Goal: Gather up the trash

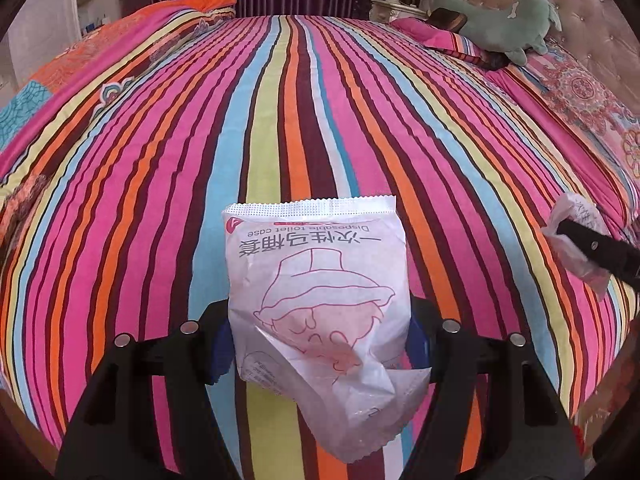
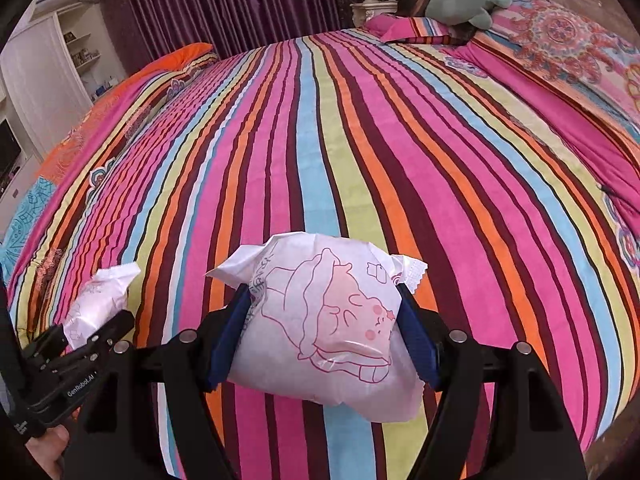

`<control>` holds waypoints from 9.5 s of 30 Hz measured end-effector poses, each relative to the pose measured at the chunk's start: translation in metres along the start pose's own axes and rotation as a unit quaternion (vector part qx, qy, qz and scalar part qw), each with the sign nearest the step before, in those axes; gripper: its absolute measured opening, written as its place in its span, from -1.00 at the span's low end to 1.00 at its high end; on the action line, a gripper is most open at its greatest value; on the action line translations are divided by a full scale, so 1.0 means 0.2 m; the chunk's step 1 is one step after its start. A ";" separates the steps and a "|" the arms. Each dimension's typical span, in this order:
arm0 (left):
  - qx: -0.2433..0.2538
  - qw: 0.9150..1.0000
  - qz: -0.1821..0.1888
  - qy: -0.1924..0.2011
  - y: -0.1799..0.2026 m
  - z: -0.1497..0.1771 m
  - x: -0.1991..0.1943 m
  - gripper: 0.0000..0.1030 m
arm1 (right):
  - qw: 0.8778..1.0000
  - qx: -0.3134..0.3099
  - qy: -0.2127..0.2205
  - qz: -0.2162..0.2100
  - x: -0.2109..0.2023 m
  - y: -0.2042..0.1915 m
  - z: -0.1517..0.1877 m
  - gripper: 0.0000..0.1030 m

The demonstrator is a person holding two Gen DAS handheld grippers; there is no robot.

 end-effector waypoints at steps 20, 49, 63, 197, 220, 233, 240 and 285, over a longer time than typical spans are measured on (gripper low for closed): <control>0.014 1.000 -0.005 0.013 0.05 0.28 -0.27 0.29 | 1.000 -0.004 0.020 -0.016 -0.30 0.06 0.23 0.32; 0.040 0.998 0.035 -0.016 0.18 0.93 -0.53 0.29 | 0.995 -0.044 -0.052 -0.066 -0.56 0.08 0.91 0.32; 0.046 0.990 0.093 -0.096 0.38 1.30 -0.48 0.29 | 0.986 0.019 -0.155 -0.059 -0.51 0.19 1.32 0.32; 0.013 0.922 0.151 -0.356 0.66 1.81 0.03 0.69 | 0.927 0.108 -0.352 0.071 0.00 0.40 1.80 0.85; -0.001 0.987 0.072 -0.141 0.43 1.24 -0.40 0.69 | 0.987 0.022 -0.158 0.016 -0.46 0.15 1.27 0.85; 0.023 0.998 0.020 -0.047 0.35 0.91 -0.66 0.69 | 0.999 -0.022 -0.047 -0.004 -0.69 0.00 1.01 0.85; 0.032 0.999 0.009 -0.018 0.33 0.78 -0.78 0.69 | 0.999 -0.031 -0.005 -0.013 -0.79 -0.07 0.88 0.85; 0.033 0.997 -0.039 0.055 0.26 0.50 -1.01 0.69 | 0.998 -0.027 0.046 0.018 -0.94 -0.05 0.61 0.85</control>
Point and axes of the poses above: each gripper's, at about its wrist camera, not at the fingertips, and x roughly the way its jaws point, y to its right, z to its underside, the point moved 9 cm from there along x, roughly the way its jaws point, and after that the axes turned 12 degrees about x, right-handed, at the moved point
